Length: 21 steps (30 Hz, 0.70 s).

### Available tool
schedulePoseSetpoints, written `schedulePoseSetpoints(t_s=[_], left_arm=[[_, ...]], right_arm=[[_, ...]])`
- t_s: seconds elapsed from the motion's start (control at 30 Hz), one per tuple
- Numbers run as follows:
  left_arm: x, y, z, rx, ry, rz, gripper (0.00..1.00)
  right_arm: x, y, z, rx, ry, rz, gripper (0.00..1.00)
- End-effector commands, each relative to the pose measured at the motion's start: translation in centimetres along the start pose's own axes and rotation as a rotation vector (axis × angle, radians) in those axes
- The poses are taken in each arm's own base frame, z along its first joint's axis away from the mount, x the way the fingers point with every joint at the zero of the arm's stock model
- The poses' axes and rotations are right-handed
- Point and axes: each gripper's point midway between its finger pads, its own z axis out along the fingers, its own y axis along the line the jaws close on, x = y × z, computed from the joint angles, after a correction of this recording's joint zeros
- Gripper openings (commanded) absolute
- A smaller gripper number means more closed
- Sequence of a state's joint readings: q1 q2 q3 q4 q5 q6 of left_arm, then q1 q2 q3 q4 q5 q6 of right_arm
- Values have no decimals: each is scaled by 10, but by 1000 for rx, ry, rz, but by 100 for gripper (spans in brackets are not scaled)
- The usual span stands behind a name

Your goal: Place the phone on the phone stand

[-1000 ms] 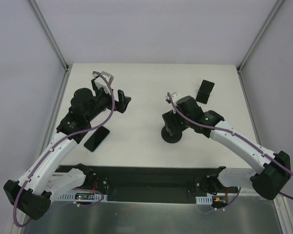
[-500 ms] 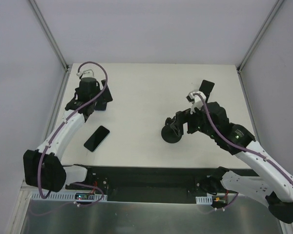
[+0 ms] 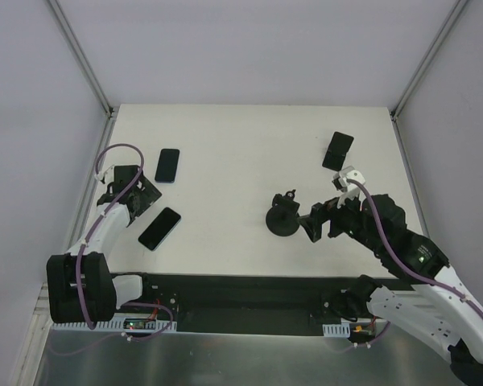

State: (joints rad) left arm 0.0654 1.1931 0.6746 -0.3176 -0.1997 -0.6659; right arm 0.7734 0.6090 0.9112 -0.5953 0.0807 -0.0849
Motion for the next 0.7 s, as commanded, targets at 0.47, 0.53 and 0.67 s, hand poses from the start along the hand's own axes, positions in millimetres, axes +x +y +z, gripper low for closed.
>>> schedulePoseSetpoints(t_s=[0.47,0.53,0.67], left_arm=[[33,9,25,-15,144,-193,99],[42,10,25,-19,170,-223,99],[63,13,22,-40,260,-269,99]], right_arm=[[-4,-17,-26,52,-108,-81,96],[-5,-18,-24,56,-110,-82,96],[-7,-15,-20,44,-111,-88,96]])
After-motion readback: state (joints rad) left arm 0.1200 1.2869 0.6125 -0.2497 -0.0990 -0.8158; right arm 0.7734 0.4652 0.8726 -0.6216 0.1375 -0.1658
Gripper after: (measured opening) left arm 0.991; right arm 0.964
